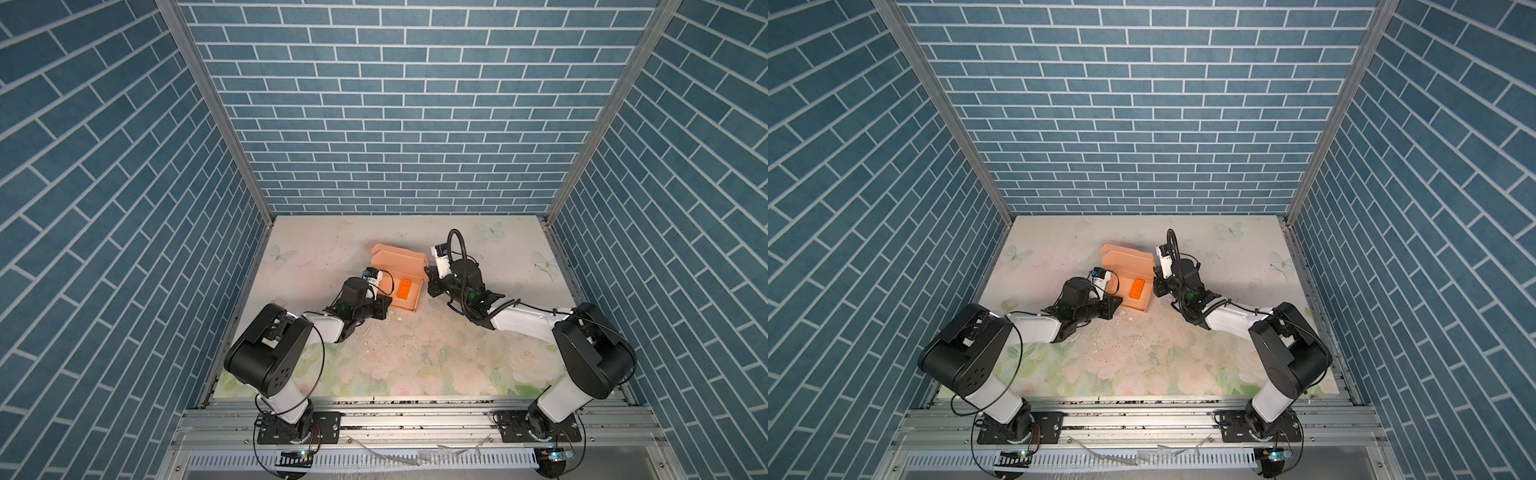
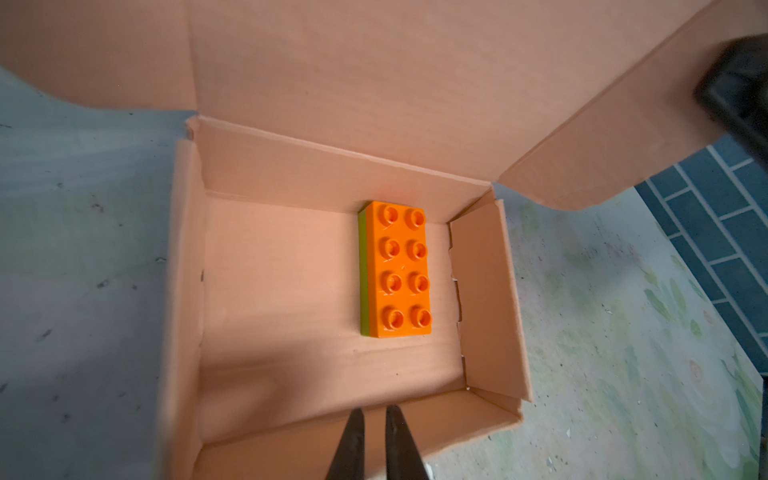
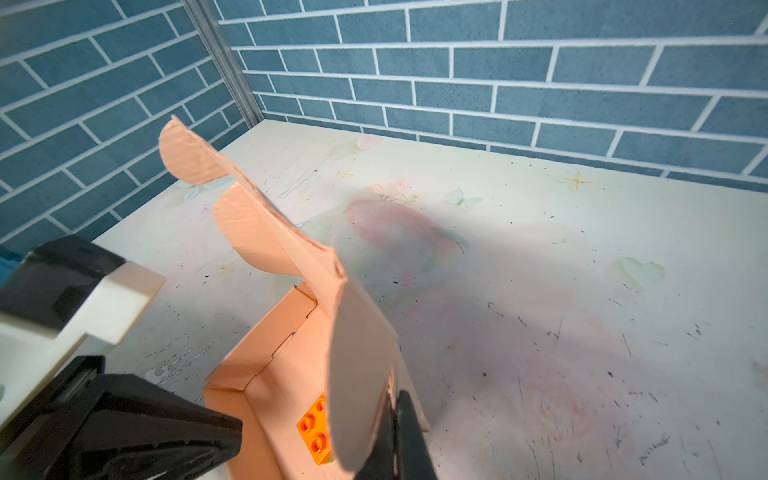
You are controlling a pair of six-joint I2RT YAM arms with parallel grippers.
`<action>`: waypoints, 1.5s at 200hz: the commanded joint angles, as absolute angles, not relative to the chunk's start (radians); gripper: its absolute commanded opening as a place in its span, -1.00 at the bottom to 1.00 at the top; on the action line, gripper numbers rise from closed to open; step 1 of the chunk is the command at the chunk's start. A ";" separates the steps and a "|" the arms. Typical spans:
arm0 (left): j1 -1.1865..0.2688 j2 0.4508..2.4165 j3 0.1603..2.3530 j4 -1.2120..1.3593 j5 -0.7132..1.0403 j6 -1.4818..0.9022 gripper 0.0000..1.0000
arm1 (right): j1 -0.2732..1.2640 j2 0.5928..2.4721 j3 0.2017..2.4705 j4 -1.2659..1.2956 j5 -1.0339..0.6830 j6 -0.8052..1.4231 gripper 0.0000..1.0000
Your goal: Fold the paper box
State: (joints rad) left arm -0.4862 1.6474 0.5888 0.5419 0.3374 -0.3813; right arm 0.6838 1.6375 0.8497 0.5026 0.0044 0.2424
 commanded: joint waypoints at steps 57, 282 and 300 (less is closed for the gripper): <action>-0.582 1.729 0.682 0.560 0.326 -0.423 -0.73 | 0.681 1.684 0.937 0.388 0.088 0.432 -1.00; -0.259 1.456 0.804 0.215 0.301 -0.254 0.36 | 0.626 1.655 0.927 0.362 -0.174 0.175 -1.00; -0.215 1.530 0.837 0.246 0.391 -0.227 0.40 | 0.626 1.654 0.928 0.368 -0.199 0.172 -1.00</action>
